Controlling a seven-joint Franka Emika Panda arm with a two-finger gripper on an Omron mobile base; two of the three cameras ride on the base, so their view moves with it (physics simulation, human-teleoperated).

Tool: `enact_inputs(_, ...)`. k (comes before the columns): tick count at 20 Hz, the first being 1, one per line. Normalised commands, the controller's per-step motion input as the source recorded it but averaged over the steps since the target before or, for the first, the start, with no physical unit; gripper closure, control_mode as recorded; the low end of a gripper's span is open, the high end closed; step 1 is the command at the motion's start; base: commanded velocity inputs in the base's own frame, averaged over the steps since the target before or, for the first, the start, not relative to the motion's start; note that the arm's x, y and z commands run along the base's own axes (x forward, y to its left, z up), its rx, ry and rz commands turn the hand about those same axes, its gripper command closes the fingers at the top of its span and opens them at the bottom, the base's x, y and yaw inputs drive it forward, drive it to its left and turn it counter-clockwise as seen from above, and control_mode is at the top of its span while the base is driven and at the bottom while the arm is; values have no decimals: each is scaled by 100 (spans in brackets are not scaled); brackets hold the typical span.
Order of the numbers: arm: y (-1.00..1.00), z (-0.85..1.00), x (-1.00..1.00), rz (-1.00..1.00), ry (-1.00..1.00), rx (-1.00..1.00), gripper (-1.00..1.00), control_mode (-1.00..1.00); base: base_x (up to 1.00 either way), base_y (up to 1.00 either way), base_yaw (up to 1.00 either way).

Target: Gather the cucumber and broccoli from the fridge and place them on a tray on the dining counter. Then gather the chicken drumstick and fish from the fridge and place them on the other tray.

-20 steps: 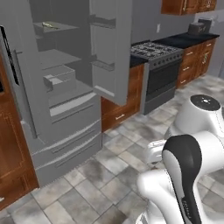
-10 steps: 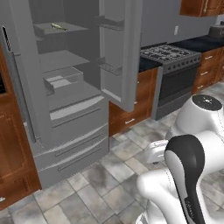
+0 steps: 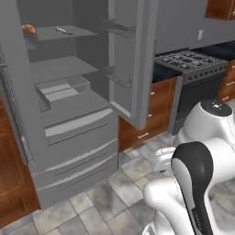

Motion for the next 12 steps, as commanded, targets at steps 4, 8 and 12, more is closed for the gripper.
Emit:
enact_inputs(4, 0, 0, 0, 0, 0, 0, -100, 100, 61, -10, 25)
enact_inputs(8, 0, 0, 0, 0, 0, 0, -100, 100, 52, 0, 28)
enact_inputs(12, 0, 0, 0, 0, 0, 0, -100, 100, 46, -2, 30)
